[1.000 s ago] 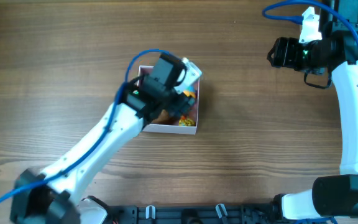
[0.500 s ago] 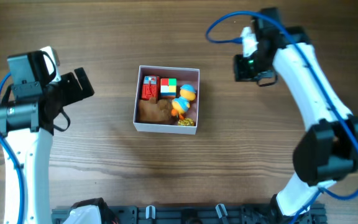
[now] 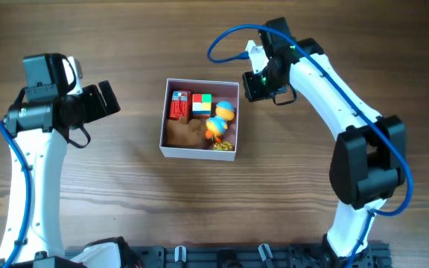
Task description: Pack container
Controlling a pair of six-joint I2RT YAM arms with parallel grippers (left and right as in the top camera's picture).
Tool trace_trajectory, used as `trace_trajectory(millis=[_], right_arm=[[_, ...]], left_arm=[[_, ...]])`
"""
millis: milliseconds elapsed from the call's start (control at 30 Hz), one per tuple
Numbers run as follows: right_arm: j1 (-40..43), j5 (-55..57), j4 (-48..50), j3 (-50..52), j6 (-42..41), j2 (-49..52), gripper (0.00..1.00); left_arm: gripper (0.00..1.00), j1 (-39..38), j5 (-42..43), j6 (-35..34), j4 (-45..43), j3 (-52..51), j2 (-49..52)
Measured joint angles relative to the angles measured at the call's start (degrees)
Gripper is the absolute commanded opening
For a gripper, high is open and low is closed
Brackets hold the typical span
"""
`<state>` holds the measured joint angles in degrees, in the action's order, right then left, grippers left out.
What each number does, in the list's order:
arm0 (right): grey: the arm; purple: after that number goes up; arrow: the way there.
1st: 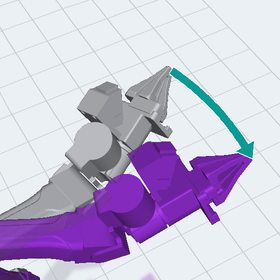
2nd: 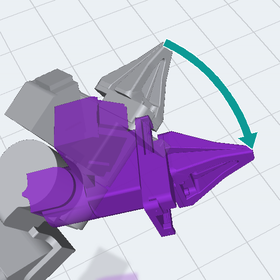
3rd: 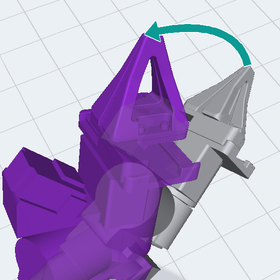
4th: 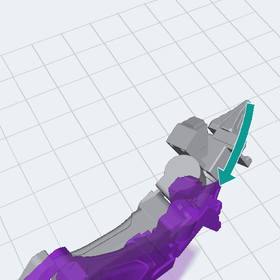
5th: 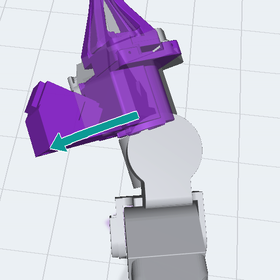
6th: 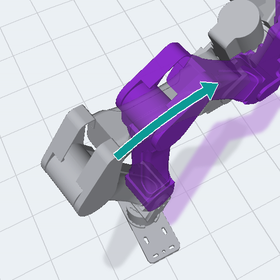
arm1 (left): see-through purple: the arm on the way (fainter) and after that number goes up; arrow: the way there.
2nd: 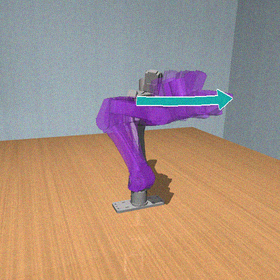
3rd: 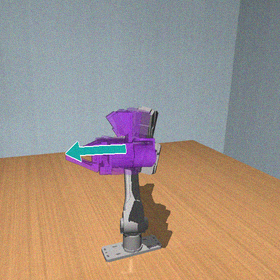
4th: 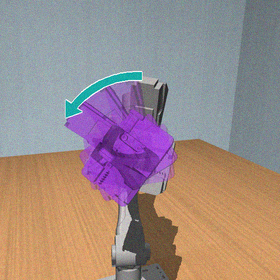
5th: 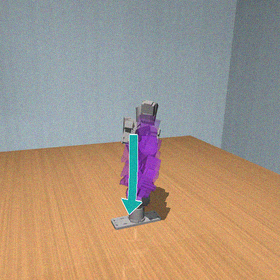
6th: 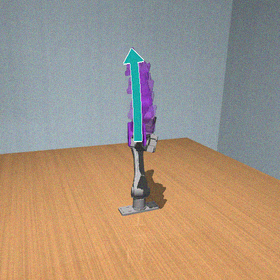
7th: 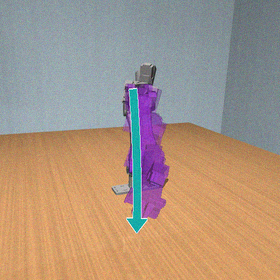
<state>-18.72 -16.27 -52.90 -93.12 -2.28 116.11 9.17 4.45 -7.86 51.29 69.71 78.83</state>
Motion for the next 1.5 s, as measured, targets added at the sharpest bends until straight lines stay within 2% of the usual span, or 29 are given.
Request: trace_trajectory(millis=[333, 533, 600, 667, 700, 833, 1000, 1133, 1233, 1300, 1500], right_arm=[[-0.1, -5.0, 6.3, 0.0, 1.5, 2.9, 0.09], [-0.1, -3.6, 8.4, 0.0, 0.7, 2.9, 0.18], [-0.1, 1.5, 8.3, 0.0, -1.4, 2.9, 0.37], [0.8, 5.8, 7.7, 0.0, -2.6, 2.1, 0.88], [1.7, 7.9, 7.5, 0.0, -2.9, 0.8, 0.98], [8.1, 12.7, 8.6, -0.1, -2.3, -11.5, 1.0], [13.9, 14.0, 6.1, -0.9, 1.5, -18.7, 1.0], [17.5, 14.3, -0.8, -0.9, 2.7, -21.0, 1.0], [17.8, 14.4, -2.4, -0.2, 3.1, -26.8, 1.0], [17.7, 14.4, -2.3, 2.2, 3.5, -33.9, 1.0], [17.7, 14.4, -1.4, 18.0, 3.1, -54.7, 1.0]], left_arm=[[1.0, 0.0, 0.0, 0.0, 0.0, 0.0, 0.0], [1.0, 0.0, 0.0, 0.0, 0.0, 0.0, 0.0], [1.0, 0.0, 0.0, 0.0, 0.0, 0.0, 0.0], [1.0, 0.0, 0.0, 0.0, -0.4, 0.0, 0.0], [1.0, 0.0, 0.0, 0.0, -1.4, 0.0, 0.0], [1.0, -2.1, -0.3, 3.2, -7.7, 0.0, 0.0], [1.0, -11.8, -0.2, 13.2, -10.4, 0.0, 0.8], [1.0, -11.9, -0.3, 14.8, -9.3, 0.0, 0.8], [1.0, -11.9, -0.3, 14.4, -7.0, 0.0, -0.5], [1.0, -11.9, -0.3, 13.9, -6.7, -0.3, -4.3], [1.0, -11.9, -0.3, 12.9, -10.4, -10.1, -29.9]])
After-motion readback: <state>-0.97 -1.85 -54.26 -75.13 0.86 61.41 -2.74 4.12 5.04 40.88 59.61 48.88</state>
